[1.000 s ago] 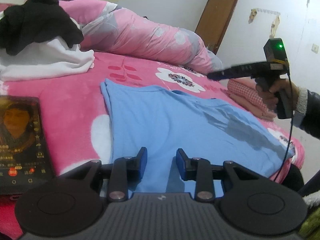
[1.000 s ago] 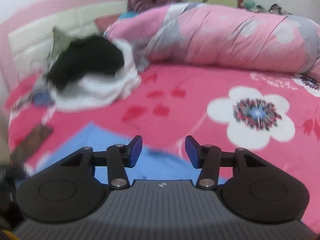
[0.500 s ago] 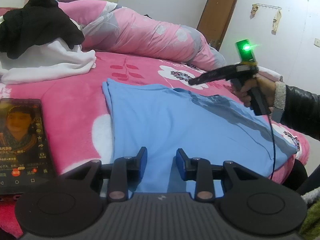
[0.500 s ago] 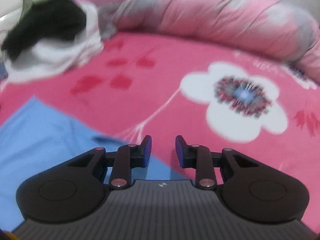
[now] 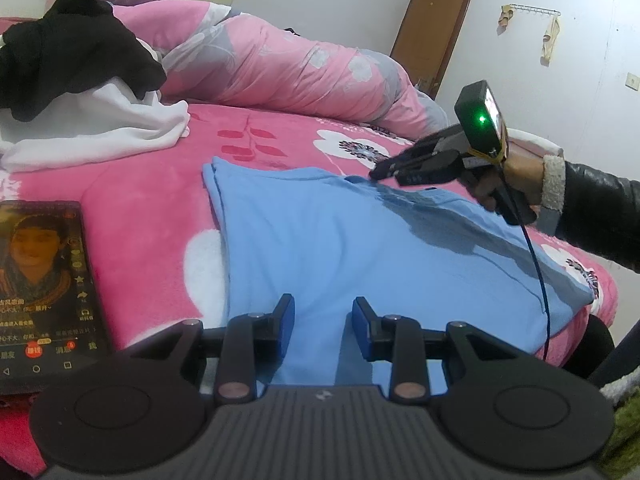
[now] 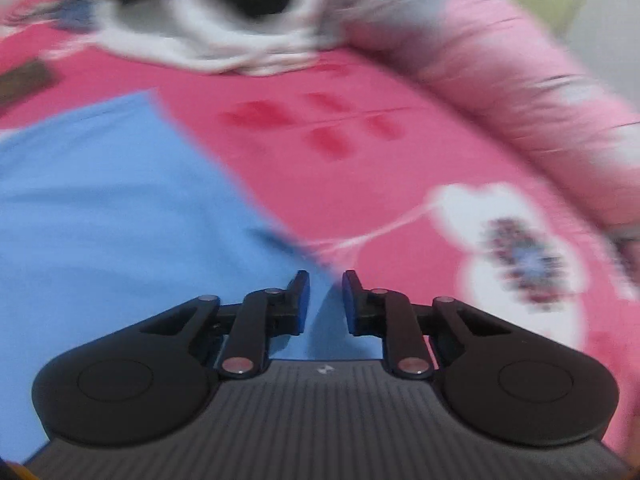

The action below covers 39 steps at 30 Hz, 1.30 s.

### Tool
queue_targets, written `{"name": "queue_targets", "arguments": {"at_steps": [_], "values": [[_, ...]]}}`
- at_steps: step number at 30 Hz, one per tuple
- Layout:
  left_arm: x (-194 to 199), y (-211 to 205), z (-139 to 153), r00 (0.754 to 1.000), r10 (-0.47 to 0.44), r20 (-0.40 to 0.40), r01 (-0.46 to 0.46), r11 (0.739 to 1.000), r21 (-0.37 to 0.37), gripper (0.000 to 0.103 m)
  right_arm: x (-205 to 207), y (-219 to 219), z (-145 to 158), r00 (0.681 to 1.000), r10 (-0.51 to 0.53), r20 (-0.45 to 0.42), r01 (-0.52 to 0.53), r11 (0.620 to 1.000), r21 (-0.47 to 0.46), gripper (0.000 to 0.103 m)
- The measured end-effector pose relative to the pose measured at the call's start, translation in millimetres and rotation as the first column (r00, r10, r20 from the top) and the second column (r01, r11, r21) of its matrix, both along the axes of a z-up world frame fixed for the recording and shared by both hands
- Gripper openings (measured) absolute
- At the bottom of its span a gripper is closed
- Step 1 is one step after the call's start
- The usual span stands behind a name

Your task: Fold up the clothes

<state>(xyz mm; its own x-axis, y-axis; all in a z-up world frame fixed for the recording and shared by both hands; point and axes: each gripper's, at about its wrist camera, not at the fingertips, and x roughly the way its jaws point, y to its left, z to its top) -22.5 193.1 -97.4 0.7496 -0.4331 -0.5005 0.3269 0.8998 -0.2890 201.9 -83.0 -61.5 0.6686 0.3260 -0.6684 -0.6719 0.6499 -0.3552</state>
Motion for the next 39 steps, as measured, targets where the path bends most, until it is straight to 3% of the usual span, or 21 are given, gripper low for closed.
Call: {"name": "queue_targets", "arguments": {"at_steps": [2, 8, 11, 14, 17, 20, 22, 23, 26, 28, 30, 32, 35, 37, 39], "values": [[0, 1, 0, 1.0, -0.002, 0.001, 0.002, 1.0, -0.003, 0.033, 1, -5, 8, 0.998, -0.04, 0.057, 0.04, 0.999, -0.013, 0.014], [1, 2, -2, 1.0, -0.003, 0.001, 0.003, 1.0, -0.012, 0.033, -28, -46, 28, 0.999, -0.03, 0.027, 0.03, 1.0, -0.009, 0.014], [2, 0, 0, 1.0, -0.001, -0.004, 0.001, 1.0, 0.0, 0.033, -49, -52, 13, 0.997, 0.065, -0.036, -0.069, 0.992, -0.106, 0.014], [1, -4, 2, 1.0, 0.006, -0.008, -0.006, 1.0, 0.024, 0.033, -48, -45, -11, 0.996, 0.086, -0.039, -0.092, 0.975, -0.202, 0.012], [-1, -7, 4, 1.0, 0.011, -0.013, -0.011, 0.999, 0.046, 0.033, -21, -50, -15, 0.999, -0.012, 0.033, 0.017, 0.99, -0.142, 0.012], [0, -9, 5, 1.0, 0.01, -0.02, -0.009, 0.998, 0.063, 0.033, 6, -65, -11, 0.974, -0.177, 0.141, 0.193, 0.975, -0.11, 0.012], [0, -10, 6, 1.0, 0.01, -0.024, -0.008, 0.997, 0.071, 0.033, 8, -85, 2, 0.966, -0.22, 0.132, 0.226, 0.974, -0.028, 0.012], [0, -10, 6, 1.0, 0.011, -0.026, -0.009, 0.997, 0.071, 0.033, 4, -97, 11, 0.969, -0.211, 0.126, 0.212, 0.977, 0.01, 0.012], [1, -10, 6, 0.999, 0.013, -0.035, -0.01, 0.997, 0.071, 0.033, -22, -115, 17, 0.997, -0.066, 0.043, 0.064, 0.997, 0.041, 0.014], [3, -10, 7, 0.999, 0.01, -0.042, -0.006, 0.997, 0.079, 0.033, -40, -126, 21, 0.999, 0.039, -0.012, -0.038, 0.997, 0.066, 0.013], [4, -12, 8, 0.999, 0.011, -0.046, -0.006, 0.996, 0.093, 0.033, -45, -123, 4, 0.993, 0.091, -0.073, -0.091, 0.996, 0.006, 0.012], [4, -15, 10, 0.999, 0.014, -0.049, -0.009, 0.994, 0.109, 0.033, -35, -120, -16, 0.998, 0.047, -0.045, -0.049, 0.997, -0.054, 0.013], [4, -18, 11, 0.998, 0.021, -0.055, -0.014, 0.992, 0.128, 0.033, -6, -133, -12, 0.991, -0.137, 0.013, 0.136, 0.988, 0.068, 0.015], [5, -19, 11, 0.998, 0.019, -0.059, -0.011, 0.991, 0.135, 0.033, 5, -147, -5, 0.958, -0.275, 0.086, 0.268, 0.96, 0.084, 0.015], [5, -19, 11, 0.998, 0.019, -0.065, -0.01, 0.991, 0.137, 0.033, 0, -177, 10, 0.932, -0.351, 0.088, 0.334, 0.929, 0.159, 0.015]]}}
